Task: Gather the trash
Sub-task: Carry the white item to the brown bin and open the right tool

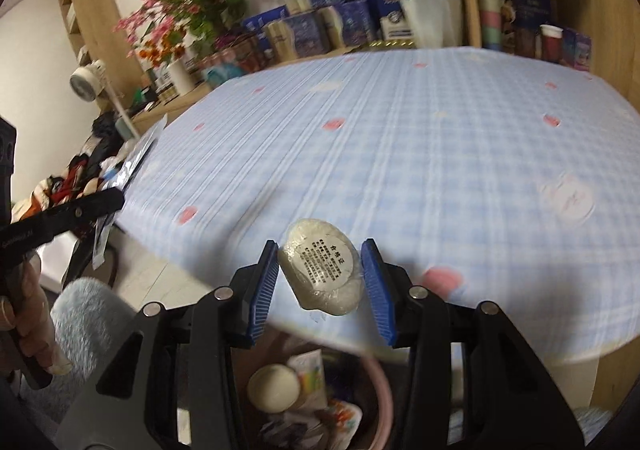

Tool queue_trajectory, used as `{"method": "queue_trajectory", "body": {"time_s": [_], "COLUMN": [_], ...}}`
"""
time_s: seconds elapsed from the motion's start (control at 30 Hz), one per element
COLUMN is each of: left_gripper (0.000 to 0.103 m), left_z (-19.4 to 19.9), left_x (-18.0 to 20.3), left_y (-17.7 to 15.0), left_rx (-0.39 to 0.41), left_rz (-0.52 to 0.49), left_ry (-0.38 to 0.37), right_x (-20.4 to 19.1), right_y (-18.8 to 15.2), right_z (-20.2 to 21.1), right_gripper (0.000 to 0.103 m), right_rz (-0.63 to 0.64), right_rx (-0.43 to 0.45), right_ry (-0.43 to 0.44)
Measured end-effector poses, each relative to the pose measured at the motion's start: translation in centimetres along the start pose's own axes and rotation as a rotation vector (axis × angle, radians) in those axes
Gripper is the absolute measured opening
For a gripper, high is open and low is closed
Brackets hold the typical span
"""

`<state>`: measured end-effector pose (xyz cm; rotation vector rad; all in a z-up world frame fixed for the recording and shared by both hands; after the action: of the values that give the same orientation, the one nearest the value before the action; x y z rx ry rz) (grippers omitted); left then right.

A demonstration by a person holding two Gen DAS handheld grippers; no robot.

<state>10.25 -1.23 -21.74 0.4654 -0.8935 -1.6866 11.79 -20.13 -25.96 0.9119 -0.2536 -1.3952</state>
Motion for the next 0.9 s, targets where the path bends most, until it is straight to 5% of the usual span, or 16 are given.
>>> {"method": "queue_trajectory", "body": {"time_s": [0.63,0.9], "left_gripper": [0.011,0.011], "left_z": [2.8,2.3], "left_x": [-3.0,-3.2], "left_y": [-4.9,-5.7], "left_rx": [0.026,0.006], "left_rz": [0.077,0.081], "left_ry": [0.038,0.04], "right_x": [-6.6,-5.9], "right_y": [-11.7,-16.7], "right_z": [-6.3,-10.1], "right_gripper": [0.045,0.045], "right_rz": [0.346,0.353], "right_rx": [-0.364,-0.674], "right_ry": [-0.025,-0.061]}}
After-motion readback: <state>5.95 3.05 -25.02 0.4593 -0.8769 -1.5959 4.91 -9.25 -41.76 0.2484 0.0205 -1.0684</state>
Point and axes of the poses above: each gripper's, at about its wrist camera, not at the fingertips, and z roughly against the way its jaws point, x to its right, y to its top, the point moved 4 cm from there along -z, roughly the way its jaws point, and after that the axes turned 7 degrees about -z, right-handed, at the moved point
